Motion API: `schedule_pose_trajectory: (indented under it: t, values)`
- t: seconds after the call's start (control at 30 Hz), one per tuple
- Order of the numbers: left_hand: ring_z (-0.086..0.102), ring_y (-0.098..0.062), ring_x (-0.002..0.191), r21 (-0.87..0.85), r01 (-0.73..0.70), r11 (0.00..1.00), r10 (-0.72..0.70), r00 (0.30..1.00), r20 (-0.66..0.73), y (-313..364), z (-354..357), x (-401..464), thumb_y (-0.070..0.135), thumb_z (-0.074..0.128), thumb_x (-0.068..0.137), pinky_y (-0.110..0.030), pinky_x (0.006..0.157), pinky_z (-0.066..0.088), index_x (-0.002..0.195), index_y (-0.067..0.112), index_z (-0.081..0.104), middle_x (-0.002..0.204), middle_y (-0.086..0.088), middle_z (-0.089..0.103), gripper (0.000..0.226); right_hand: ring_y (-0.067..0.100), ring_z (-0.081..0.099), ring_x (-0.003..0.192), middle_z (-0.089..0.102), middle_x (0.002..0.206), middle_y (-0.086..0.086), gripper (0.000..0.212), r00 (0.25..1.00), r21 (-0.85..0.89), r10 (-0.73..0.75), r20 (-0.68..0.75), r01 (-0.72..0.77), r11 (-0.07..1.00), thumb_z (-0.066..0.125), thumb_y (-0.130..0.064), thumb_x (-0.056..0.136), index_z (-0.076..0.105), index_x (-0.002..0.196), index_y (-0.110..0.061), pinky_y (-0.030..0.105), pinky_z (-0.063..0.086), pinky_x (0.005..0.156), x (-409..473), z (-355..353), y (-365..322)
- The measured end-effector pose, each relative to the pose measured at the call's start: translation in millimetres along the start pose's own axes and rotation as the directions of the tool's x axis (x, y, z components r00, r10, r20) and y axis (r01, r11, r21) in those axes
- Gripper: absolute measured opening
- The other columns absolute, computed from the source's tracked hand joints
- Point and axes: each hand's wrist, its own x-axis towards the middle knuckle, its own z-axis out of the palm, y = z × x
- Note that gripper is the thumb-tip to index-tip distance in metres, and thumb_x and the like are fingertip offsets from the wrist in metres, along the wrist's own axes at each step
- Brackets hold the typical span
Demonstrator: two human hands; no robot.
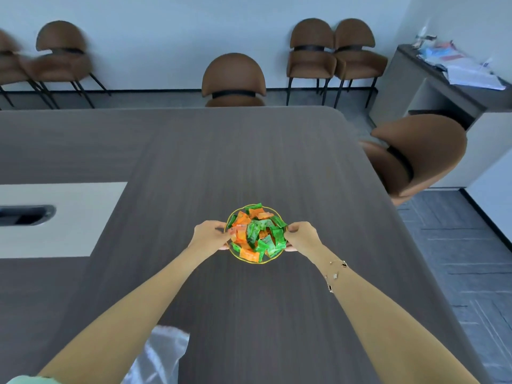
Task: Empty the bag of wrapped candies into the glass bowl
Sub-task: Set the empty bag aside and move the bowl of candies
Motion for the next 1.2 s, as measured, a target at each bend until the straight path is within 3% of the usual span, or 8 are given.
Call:
schedule_pose_trajectory:
  t: [0.27,0.37,0.47,0.73,0.9,1.0,1.1,1.2]
  values:
    - [0.064,-0.003,0.063,0.007,-0.015,1.0,0.015,1.0,-0.024,-8,19,113,0.009,0.054,0.091,-0.016,0.071,0.057,0.106,0.01,0.071,0.09,-0.002,0.067,0.022,0.034,0.072,0.087,0.07,0.104,0.024,0.027,0.999,-0.038,0.01,0.031,-0.009,0.999,0.044,0.001,0.089,0.067,0.1,0.008,0.034,0.061,0.074,122,18,-11]
    - [0.066,-0.01,0.065,0.06,0.013,0.998,-0.013,1.0,-0.003,-16,29,139,0.009,0.052,0.093,-0.023,0.078,0.057,0.104,0.011,0.071,0.093,-0.005,0.069,0.022,0.034,0.072,0.089,0.07,0.105,0.022,0.027,0.999,-0.058,0.035,0.039,-0.032,0.998,0.044,0.001,0.09,0.068,0.101,0.006,0.034,0.061,0.075,149,26,-2]
    - [0.066,-0.011,0.062,0.145,-0.002,0.989,0.0,1.0,0.014,-26,37,157,0.007,0.048,0.091,-0.013,0.061,0.053,0.094,0.004,0.071,0.09,-0.012,0.071,0.023,0.034,0.072,0.089,0.07,0.105,0.023,0.027,0.998,-0.065,0.044,0.041,-0.041,0.997,0.044,0.001,0.09,0.066,0.103,0.009,0.033,0.061,0.073,163,31,7]
    - [0.064,-0.018,0.063,0.134,-0.012,0.991,0.005,0.999,0.052,-39,50,162,0.014,0.054,0.092,-0.008,0.046,0.048,0.089,-0.007,0.065,0.078,-0.016,0.066,0.024,0.038,0.072,0.084,0.06,0.081,0.016,0.018,1.0,-0.137,0.002,0.026,0.001,0.991,0.044,0.003,0.087,0.055,0.074,-0.004,0.039,0.061,0.077,168,39,19]
    - [0.061,-0.01,0.06,0.141,-0.008,0.99,0.0,0.998,0.056,-37,49,160,0.011,0.051,0.094,-0.006,0.046,0.049,0.087,0.006,0.061,0.082,-0.012,0.065,0.014,0.037,0.071,0.087,0.06,0.085,0.015,0.018,0.999,-0.14,0.018,0.04,-0.013,0.99,0.043,0.001,0.089,0.055,0.078,-0.005,0.043,0.06,0.081,167,39,17]
    - [0.069,-0.024,0.069,0.168,0.01,0.986,-0.015,0.999,0.03,-37,47,159,0.008,0.048,0.092,-0.028,0.066,0.059,0.087,-0.004,0.066,0.086,-0.019,0.069,0.022,0.036,0.071,0.088,0.061,0.084,0.015,0.02,0.998,-0.152,0.034,0.052,-0.026,0.988,0.041,-0.002,0.092,0.055,0.079,-0.005,0.038,0.06,0.08,162,37,14]
    - [0.07,-0.027,0.079,0.182,0.026,0.983,-0.025,1.0,-0.003,-40,42,154,0.009,0.05,0.091,-0.037,0.07,0.058,0.103,0.003,0.065,0.091,-0.017,0.071,0.021,0.032,0.067,0.073,0.059,0.076,0.017,0.024,0.999,-0.141,0.037,0.037,-0.031,0.99,0.038,0.0,0.09,0.053,0.072,-0.005,0.037,0.058,0.079,158,36,12]
    - [0.064,-0.016,0.075,0.171,-0.005,0.985,0.003,1.0,0.013,-43,34,142,0.006,0.046,0.094,-0.019,0.059,0.049,0.131,0.009,0.049,0.095,-0.011,0.068,0.038,0.028,0.055,0.066,0.055,0.074,0.017,0.025,0.998,-0.106,0.066,0.022,-0.063,0.992,0.035,0.003,0.089,0.057,0.076,0.001,0.043,0.057,0.079,153,33,13]
